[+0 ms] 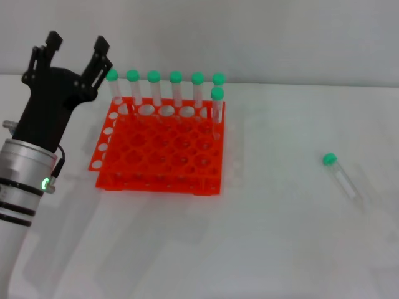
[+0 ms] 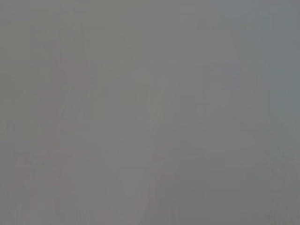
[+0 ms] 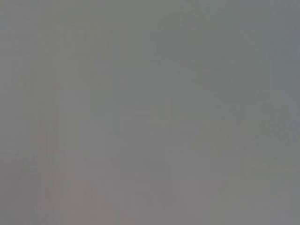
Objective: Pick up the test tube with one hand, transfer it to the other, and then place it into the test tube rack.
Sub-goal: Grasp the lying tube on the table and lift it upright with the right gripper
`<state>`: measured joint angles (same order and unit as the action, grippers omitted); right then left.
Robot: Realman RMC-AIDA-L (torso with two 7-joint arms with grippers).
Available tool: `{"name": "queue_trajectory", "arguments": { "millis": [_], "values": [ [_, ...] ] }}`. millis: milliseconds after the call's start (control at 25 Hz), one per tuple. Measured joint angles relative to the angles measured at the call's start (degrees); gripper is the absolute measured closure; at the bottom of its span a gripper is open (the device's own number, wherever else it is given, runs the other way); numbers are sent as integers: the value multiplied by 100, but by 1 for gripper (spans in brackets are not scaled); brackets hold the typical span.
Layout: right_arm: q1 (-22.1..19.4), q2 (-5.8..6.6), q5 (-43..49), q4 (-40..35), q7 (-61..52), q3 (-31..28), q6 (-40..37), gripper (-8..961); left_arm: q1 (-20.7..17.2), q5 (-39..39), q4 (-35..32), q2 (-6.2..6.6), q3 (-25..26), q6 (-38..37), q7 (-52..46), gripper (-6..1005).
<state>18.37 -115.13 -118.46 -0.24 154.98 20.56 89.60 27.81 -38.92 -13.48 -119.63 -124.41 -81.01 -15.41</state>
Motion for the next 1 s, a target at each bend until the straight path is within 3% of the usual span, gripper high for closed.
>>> {"name": "queue_trajectory", "arguments": {
  "millis": [160, 360, 600, 800, 1000],
  "values": [
    [128, 12, 17, -550, -41, 473, -343, 141, 167, -308, 9, 1, 3, 126, 40, 120],
    [241, 20, 18, -757, -88, 581, -585, 141, 473, -405, 98, 29, 44, 385, 451, 122],
    [121, 12, 50, -1050, -554, 693, -368, 140, 399, -472, 96, 32, 172, 232, 466, 124],
    [-247, 33, 301, -1538, -1309, 868, -12, 141, 302, -483, 109, 31, 197, 231, 428, 126],
    [-721, 53, 771, -2611, -2860, 919, -22, 141, 162, -431, 93, 40, 176, 141, 428, 127]
  ]
}}
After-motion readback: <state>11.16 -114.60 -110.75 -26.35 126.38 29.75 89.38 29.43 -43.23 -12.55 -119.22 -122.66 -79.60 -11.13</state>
